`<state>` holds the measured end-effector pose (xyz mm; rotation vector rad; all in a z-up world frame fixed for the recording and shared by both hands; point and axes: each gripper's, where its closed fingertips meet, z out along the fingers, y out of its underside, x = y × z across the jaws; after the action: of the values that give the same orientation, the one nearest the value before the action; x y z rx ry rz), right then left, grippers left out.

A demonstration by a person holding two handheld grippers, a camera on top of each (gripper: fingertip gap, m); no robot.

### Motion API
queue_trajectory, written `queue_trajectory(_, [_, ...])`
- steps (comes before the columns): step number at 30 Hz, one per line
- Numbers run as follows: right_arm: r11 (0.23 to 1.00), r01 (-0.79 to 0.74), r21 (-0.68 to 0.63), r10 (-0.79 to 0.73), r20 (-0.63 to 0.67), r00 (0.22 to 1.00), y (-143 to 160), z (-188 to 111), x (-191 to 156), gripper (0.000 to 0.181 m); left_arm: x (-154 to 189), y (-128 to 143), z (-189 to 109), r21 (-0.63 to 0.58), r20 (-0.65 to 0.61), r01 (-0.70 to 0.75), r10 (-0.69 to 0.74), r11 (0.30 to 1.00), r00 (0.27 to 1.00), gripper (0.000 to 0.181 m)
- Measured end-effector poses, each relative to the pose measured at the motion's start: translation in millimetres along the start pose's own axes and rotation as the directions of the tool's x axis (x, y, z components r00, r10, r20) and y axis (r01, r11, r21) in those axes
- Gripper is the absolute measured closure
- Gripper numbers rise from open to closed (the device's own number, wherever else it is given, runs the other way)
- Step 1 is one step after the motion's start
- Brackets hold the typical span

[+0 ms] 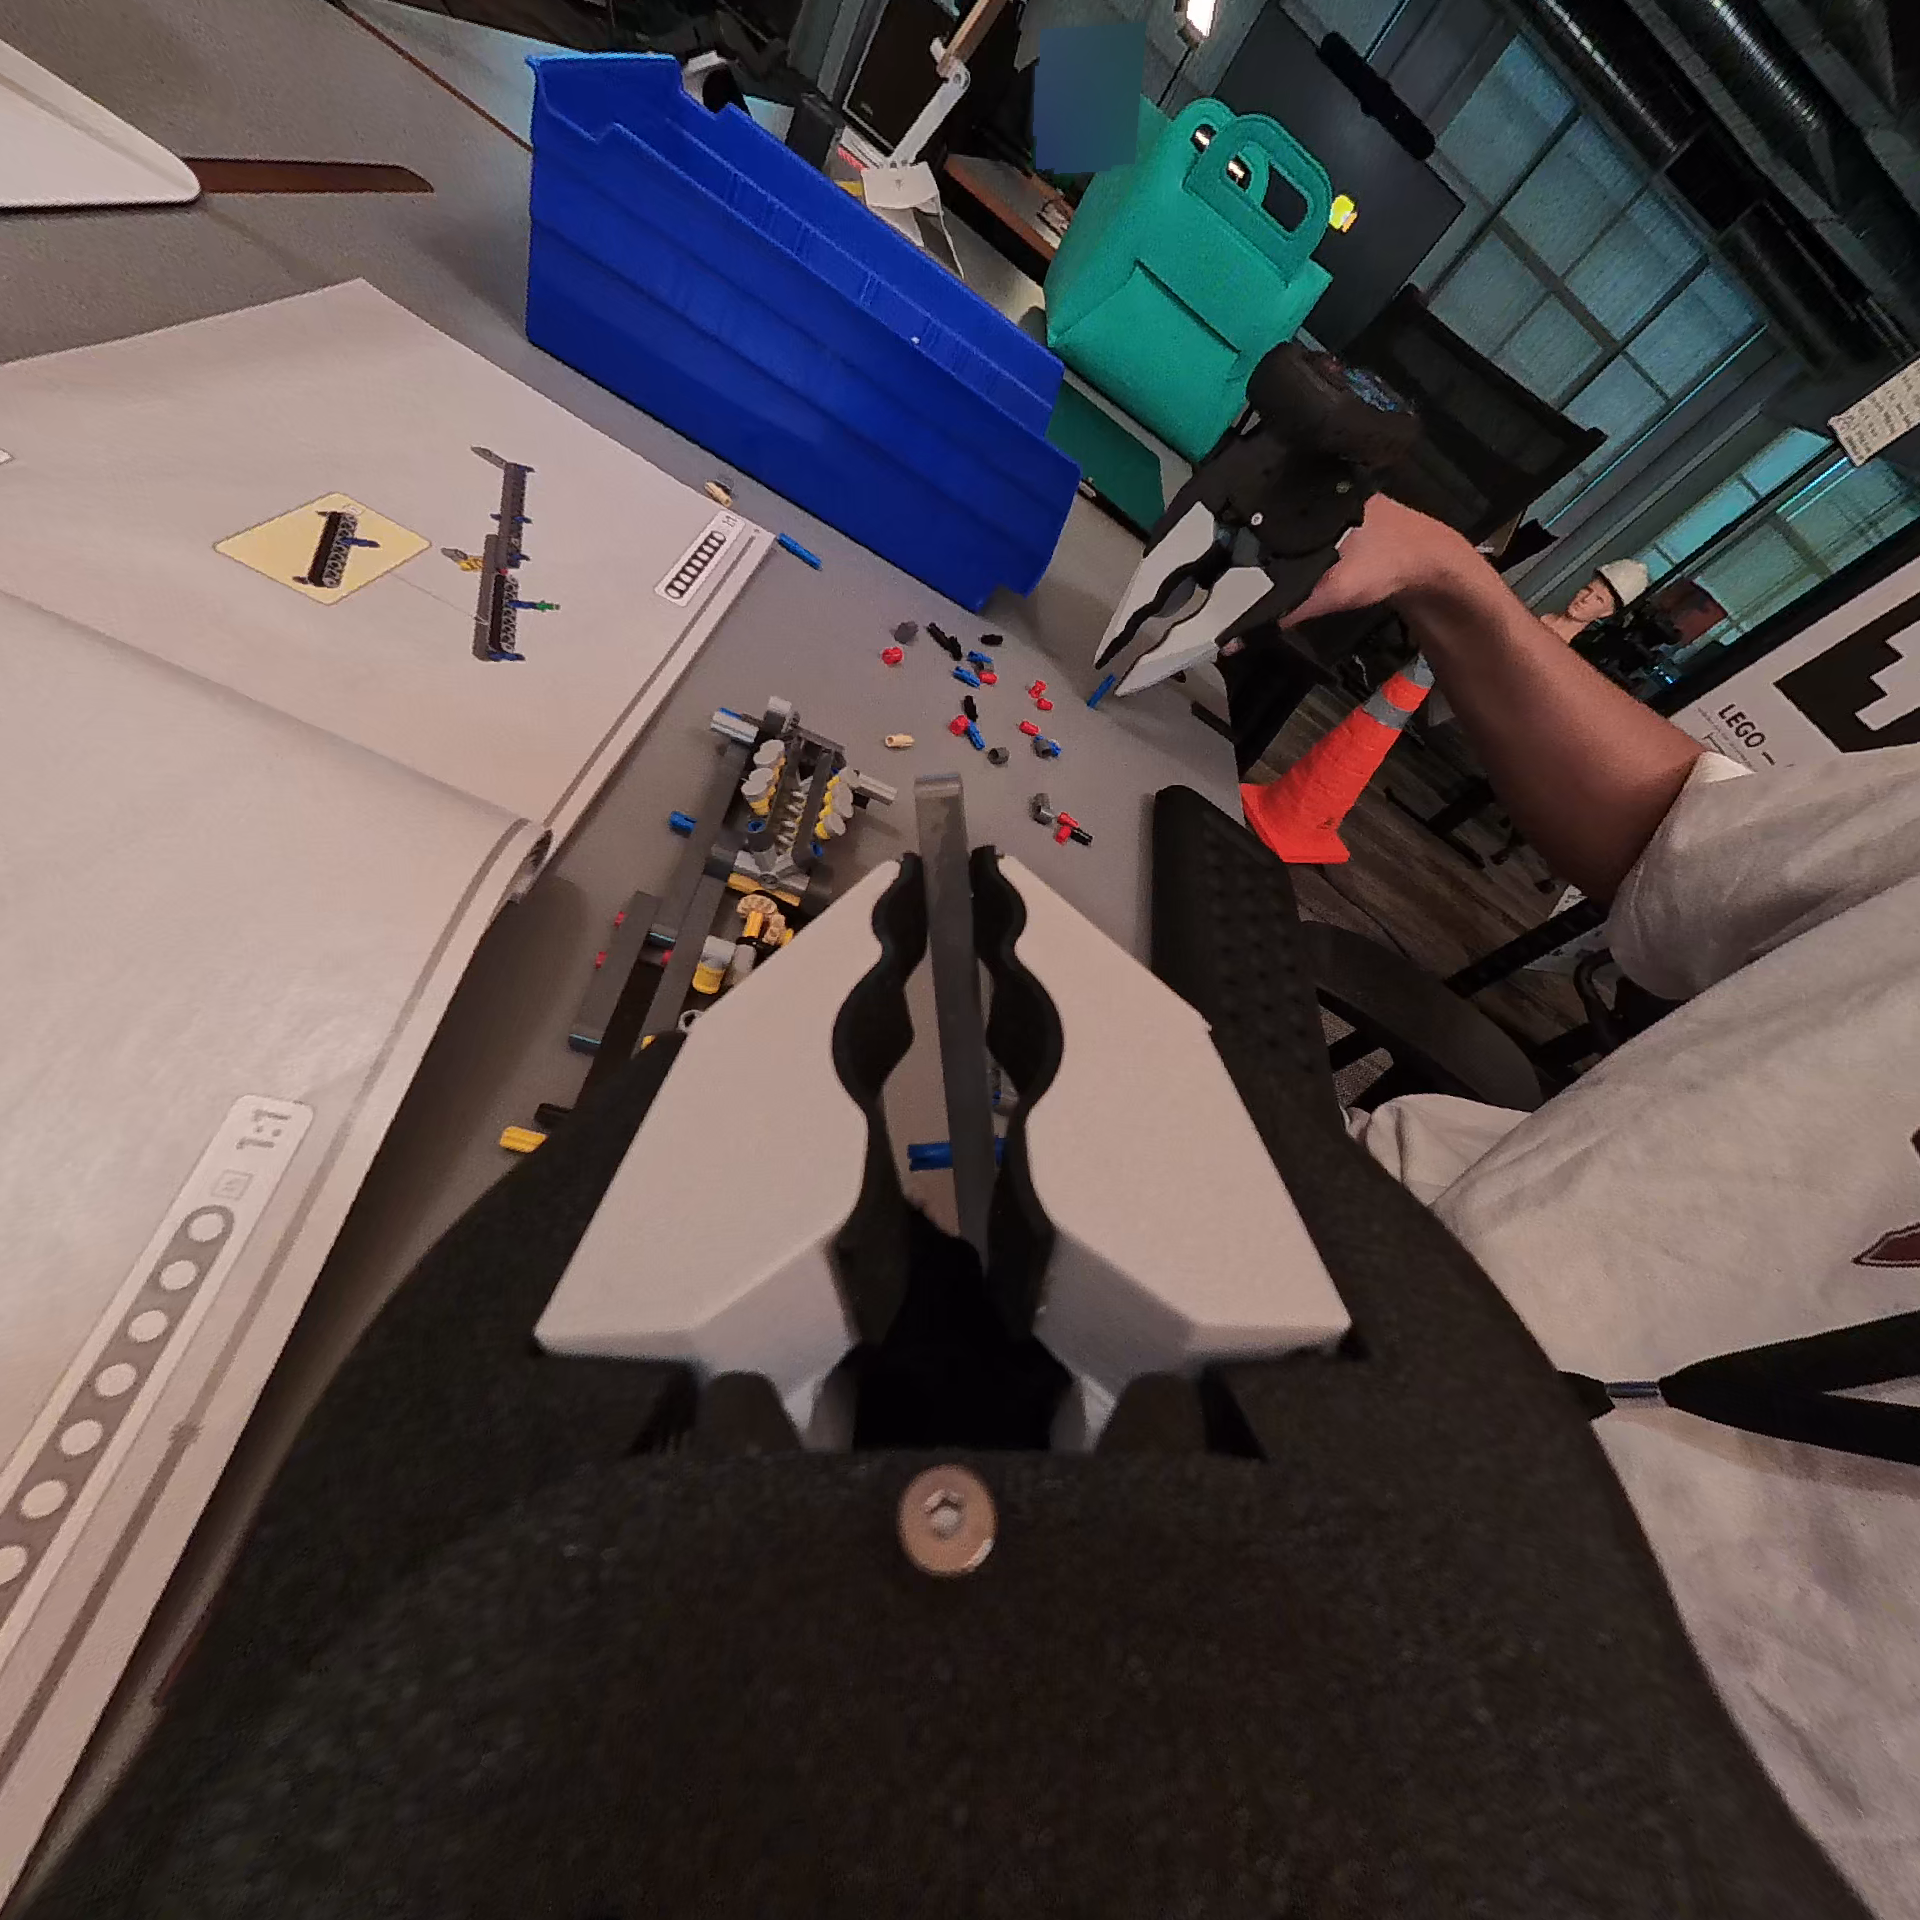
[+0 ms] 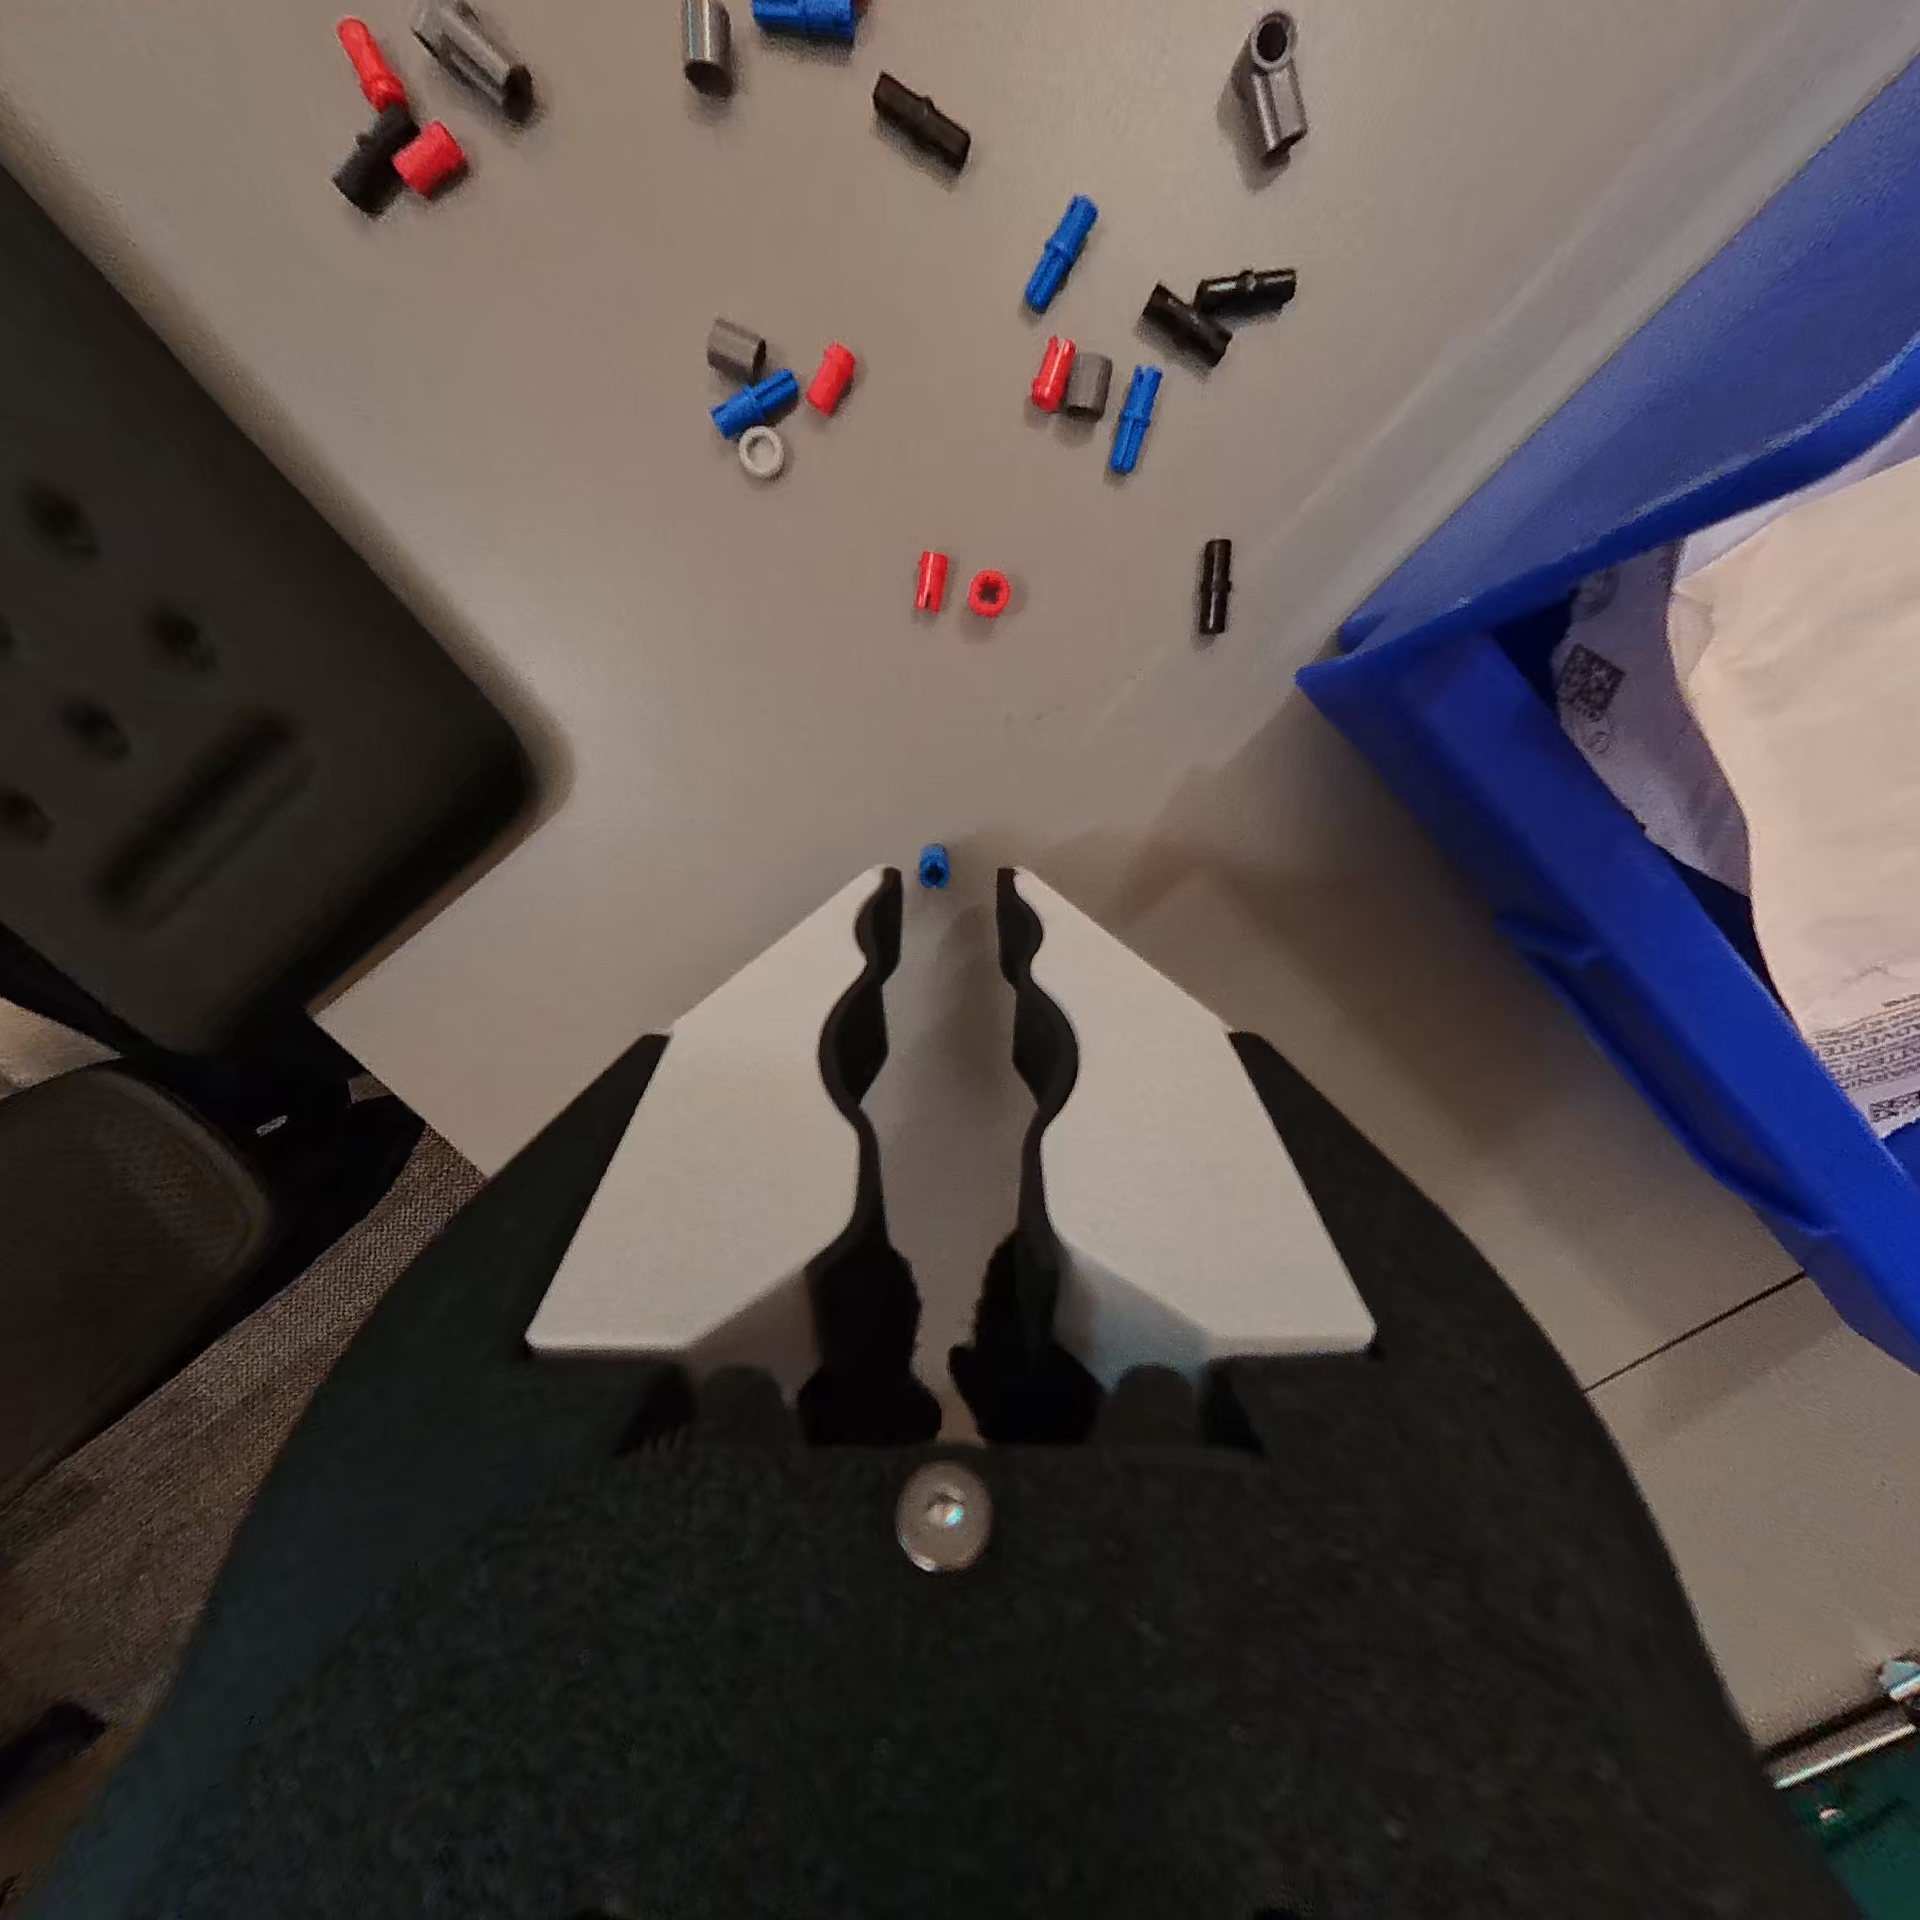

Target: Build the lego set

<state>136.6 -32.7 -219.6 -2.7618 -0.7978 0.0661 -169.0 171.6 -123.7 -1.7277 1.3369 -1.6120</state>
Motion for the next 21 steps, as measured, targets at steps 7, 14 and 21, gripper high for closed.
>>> queue_trajectory(7, [1.000, 0.014, -0.018, -0.014, 0.025, 1.000, -0.9, 4.6, -2.4, 0.169, -0.1, -0.2, -0.4, 0.000, -0.002, 0.001, -0.001, 1.000, 1.000, 0.174])
queue_trajectory(14, [0.999, 0.030, -0.038, -0.028, 0.033, 0.999, 0.8, 6.6, -3.3, 0.178, 0.2, 1.0, 0.4, -0.007, -0.003, -0.001, 0.001, 1.000, 1.000, 0.174])
queue_trajectory(21, [0.963, 0.134, 0.234, -0.128, -0.042, 0.991, -78.0, -23.5, -30.6, 0.178, 2.3, 0.1, 4.4, 0.003, 0.006, -0.020, 0.020, 1.000, 1.000, 0.174])
